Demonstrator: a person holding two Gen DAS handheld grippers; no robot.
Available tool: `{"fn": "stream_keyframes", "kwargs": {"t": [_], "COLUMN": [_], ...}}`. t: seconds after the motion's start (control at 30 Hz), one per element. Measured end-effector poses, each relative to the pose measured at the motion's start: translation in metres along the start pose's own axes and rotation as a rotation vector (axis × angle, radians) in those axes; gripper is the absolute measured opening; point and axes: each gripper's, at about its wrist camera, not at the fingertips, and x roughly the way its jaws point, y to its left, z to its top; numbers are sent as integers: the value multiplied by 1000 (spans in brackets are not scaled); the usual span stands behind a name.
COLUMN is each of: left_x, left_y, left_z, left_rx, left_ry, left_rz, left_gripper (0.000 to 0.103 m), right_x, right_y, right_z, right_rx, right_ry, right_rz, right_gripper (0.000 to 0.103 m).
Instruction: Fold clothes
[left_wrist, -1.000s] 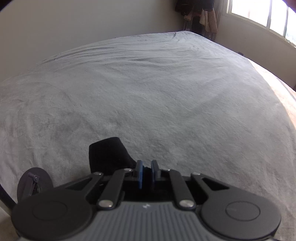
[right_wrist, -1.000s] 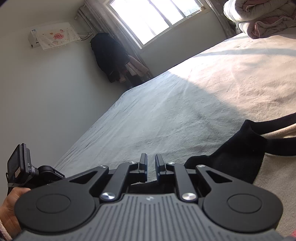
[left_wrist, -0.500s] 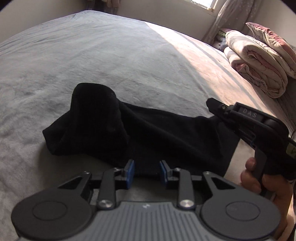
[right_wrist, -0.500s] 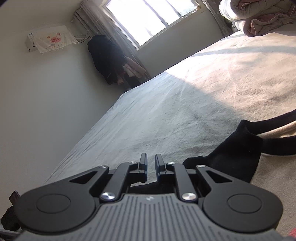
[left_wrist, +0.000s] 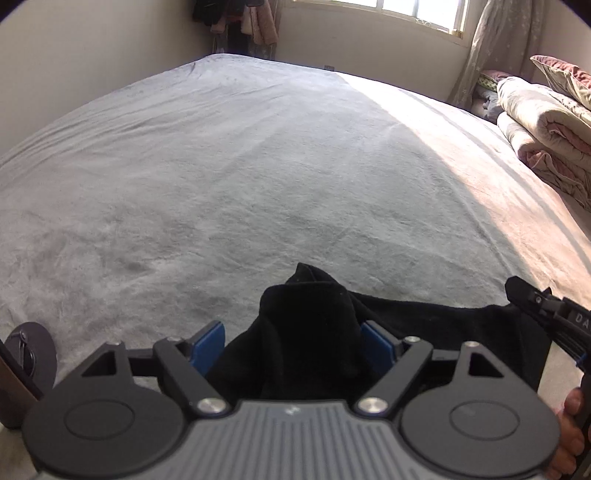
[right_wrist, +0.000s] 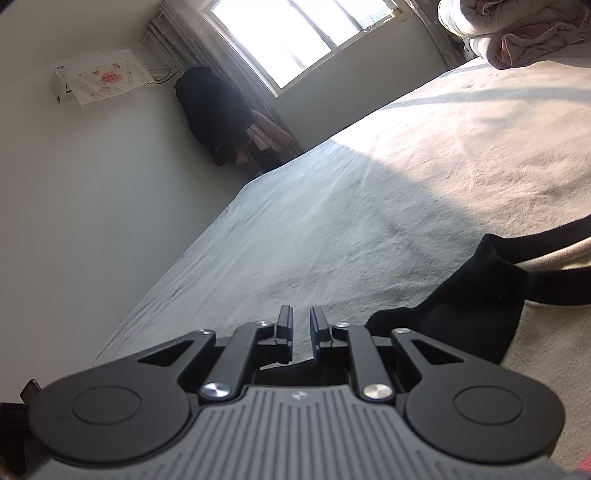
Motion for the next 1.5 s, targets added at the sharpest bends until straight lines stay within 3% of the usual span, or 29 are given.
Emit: {"fn": "stream_keyframes", "kwargs": {"t": [0.03,0.07,0.1,0.2,0.37,0.47,0.6,0.63,0.7,0.83,0.87,1.03,1.1,1.17,1.33,1.5], "left_x": [6,11,15,11,-24,-44,-53,-50,-37,-29,-28,-25,-16,0,40,60], "left_y": [6,12,18,22,17,27,45,51,63,85,89,90,86,84,84,98], "left_z": [2,3,4,13,50,75,89,90,88,78,76,74,74,74,68,63], "left_rx": [-47,-101,-153,-200,-157,-190,-206,-216,-239,-315,-332,-324,-304,-270,-248,-288], "left_ry": [21,45,70,50,-142,-276,-374,-373,-321,-276,-269,-233,-213,-158,-12,17], "left_rz": [-7,-17,-20,9,110,176,338,389,490,594,608,560,552,562,529,514], "left_gripper": [68,42,9,9,8,8,8,9,23,33,41,50,62,66,64,61], "right_x": [0,0,0,0,1,2,3,3,4,4,4,4,4,4,4,2], "right_y": [0,0,0,-1,0,1,1,1,3,7,7,4,4,4,3,0], "right_z": [0,0,0,1,0,0,-1,-2,-3,-4,-4,-3,-3,-3,-3,-2], "right_rx": [1,2,2,4,1,-3,0,1,0,-22,-24,-7,-8,-11,-4,14], "right_ry": [0,0,0,2,4,7,12,14,20,20,18,19,19,20,20,15], "right_rz": [0,-1,-1,-4,-5,-4,0,1,6,10,7,3,2,1,4,7], "right_gripper": [16,16,16,16,16,16,16,16,16,16,16,16,16,16,16,17]}}
